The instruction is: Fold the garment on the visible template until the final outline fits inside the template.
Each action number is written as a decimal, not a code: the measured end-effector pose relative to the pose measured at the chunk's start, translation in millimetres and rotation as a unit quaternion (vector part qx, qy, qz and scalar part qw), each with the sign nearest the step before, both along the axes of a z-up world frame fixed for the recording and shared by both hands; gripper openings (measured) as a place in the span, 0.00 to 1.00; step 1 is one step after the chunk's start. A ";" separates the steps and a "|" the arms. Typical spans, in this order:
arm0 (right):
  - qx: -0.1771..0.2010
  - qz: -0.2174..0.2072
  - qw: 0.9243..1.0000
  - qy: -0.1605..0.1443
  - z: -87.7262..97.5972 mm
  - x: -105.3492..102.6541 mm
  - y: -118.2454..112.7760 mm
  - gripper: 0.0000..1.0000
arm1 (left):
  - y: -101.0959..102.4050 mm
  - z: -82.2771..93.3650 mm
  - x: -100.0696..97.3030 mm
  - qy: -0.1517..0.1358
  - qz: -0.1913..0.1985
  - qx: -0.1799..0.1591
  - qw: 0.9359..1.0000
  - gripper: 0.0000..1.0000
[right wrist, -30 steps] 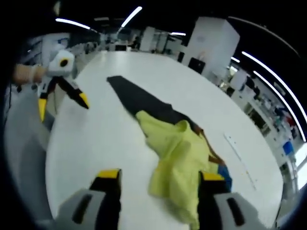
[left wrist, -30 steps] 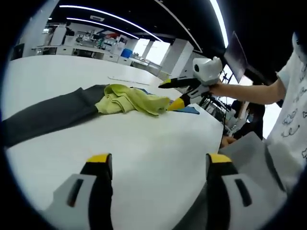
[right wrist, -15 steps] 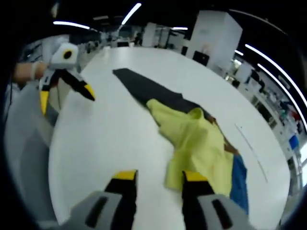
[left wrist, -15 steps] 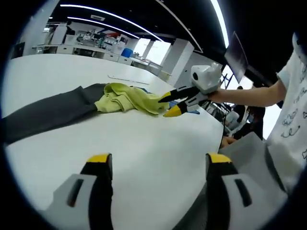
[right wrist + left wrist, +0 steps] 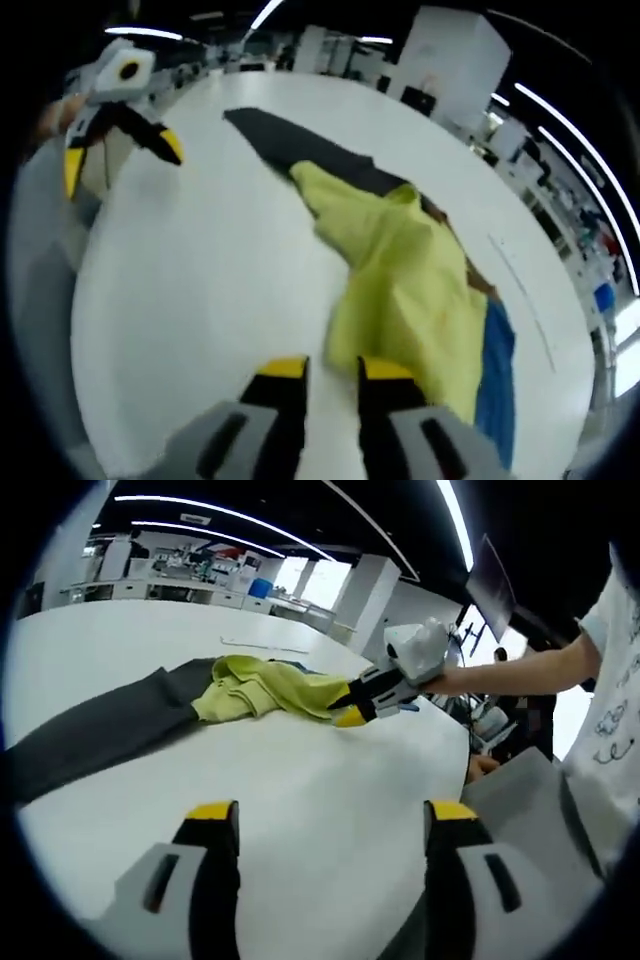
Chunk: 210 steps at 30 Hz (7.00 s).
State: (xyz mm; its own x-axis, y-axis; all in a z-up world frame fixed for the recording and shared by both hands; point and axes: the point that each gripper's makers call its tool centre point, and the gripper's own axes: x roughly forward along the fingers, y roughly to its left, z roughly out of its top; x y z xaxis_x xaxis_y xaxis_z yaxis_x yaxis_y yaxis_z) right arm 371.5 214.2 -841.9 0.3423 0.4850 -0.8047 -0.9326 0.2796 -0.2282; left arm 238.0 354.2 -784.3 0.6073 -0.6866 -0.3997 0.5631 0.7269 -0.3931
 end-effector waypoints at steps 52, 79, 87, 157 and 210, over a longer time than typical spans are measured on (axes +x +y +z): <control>0.045 -0.050 0.997 -0.043 39.5 16.6 -21.5 0.00 | -30.9 -42.9 153.8 0.054 0.078 0.047 0.994 0.31; 0.063 -0.072 0.995 -0.039 51.4 7.8 -29.5 0.00 | -16.7 -23.4 157.2 0.056 0.113 0.008 0.992 0.00; 0.078 -0.093 0.992 -0.040 65.7 -4.9 -50.7 0.00 | 4.9 -4.4 132.2 0.017 0.084 0.057 0.995 0.00; 0.044 -0.202 0.975 0.087 6.3 -182.8 -177.0 0.00 | 38.7 -49.2 -92.8 0.026 -0.191 0.408 0.892 0.00; 0.214 -0.344 0.913 0.039 57.1 -99.2 -230.1 1.00 | 70.5 40.1 -23.7 -0.024 0.076 0.090 0.993 0.99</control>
State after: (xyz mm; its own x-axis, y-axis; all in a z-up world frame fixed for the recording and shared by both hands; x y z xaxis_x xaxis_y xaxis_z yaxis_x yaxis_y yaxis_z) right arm 272.2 -15.9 -784.8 0.6343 0.4521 -0.6271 -0.5113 0.8538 0.0983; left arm 214.3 424.7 -744.2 0.7192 -0.5060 -0.4761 0.4566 0.8607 -0.2250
